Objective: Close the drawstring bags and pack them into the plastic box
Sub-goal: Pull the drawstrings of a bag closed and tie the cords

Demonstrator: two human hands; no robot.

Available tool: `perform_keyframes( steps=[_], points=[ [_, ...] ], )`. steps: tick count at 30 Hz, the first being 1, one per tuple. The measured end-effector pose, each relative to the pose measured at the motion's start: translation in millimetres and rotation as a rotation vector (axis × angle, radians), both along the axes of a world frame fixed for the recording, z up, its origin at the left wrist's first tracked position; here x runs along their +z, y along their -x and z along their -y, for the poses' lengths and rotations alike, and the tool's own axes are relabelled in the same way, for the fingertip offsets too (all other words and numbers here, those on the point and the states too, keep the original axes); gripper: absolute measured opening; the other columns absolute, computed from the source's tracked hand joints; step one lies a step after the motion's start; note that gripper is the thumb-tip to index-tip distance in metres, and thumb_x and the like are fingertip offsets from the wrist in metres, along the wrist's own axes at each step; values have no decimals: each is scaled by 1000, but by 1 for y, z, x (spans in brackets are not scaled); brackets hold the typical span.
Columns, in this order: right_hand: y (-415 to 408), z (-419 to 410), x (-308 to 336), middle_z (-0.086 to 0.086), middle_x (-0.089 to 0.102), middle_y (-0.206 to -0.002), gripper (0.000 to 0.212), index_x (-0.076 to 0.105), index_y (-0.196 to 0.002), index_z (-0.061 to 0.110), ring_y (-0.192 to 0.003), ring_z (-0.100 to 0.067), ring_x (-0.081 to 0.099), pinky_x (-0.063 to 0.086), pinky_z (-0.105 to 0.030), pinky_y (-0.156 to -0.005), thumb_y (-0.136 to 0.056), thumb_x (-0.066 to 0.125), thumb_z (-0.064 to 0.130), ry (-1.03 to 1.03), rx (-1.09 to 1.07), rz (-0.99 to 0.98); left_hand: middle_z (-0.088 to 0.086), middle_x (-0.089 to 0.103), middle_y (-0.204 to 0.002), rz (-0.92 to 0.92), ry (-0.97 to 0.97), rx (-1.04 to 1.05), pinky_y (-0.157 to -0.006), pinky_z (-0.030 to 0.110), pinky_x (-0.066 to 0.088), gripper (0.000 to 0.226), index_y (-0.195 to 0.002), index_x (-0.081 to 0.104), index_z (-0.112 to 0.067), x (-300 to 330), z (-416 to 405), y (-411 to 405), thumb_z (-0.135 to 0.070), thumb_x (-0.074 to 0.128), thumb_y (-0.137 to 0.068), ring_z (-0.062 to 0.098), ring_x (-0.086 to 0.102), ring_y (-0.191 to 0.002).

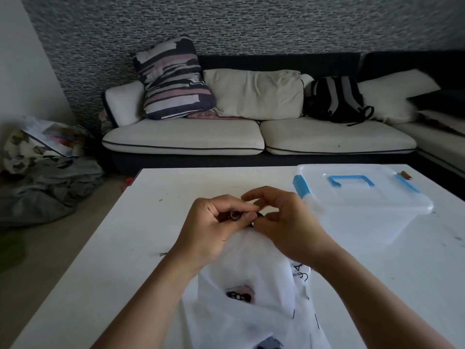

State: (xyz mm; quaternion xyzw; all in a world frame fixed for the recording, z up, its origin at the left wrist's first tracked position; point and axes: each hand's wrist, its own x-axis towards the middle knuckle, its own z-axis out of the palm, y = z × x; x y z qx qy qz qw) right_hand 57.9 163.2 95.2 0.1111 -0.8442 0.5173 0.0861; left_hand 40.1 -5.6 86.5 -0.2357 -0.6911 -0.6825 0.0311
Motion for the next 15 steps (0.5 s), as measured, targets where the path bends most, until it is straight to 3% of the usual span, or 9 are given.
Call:
perform_keyframes(
  steps=[4,6,9,12,15],
  points=[
    [-1,4,-3,-2,76,-89,32,65,-109,30,-77,-21,71,58,-34,-66,-90,64,5,17,-21,25,4,77,-89,0,-10,13,-83,27,56,16,-91,80,-9,-1,-4,0,-12,74,-76,20,72,-89],
    [-2,3,-2,-8,77,-86,31,65,-110,24,-79,-26,72,57,-40,-73,-91,63,-1,160,-2,76,1,77,-87,-5,-7,28,-80,20,54,13,-90,80,-10,-1,-5,0,-8,75,-77,15,72,-86],
    [-4,-5,5,-17,76,-95,28,65,-115,9,-84,-26,70,58,-35,-79,-91,62,-6,488,107,247,2,76,-82,2,-30,54,-73,16,53,14,-89,79,-6,1,-4,2,-9,76,-76,11,71,-79],
    [-7,-9,11,-22,71,-93,36,66,-114,0,-81,-26,70,61,-31,-75,-78,68,-5,754,227,385,8,77,-84,61,-97,34,-73,17,53,18,-88,79,-5,4,0,2,-14,76,-72,14,71,-79],
    [-7,-12,12,-12,71,-80,38,69,-107,5,-70,-22,71,61,-31,-67,-70,70,-3,839,225,466,9,76,-83,153,-177,-9,-72,21,54,16,-85,79,-8,6,1,-1,-14,77,-70,16,72,-79]
  ],
)
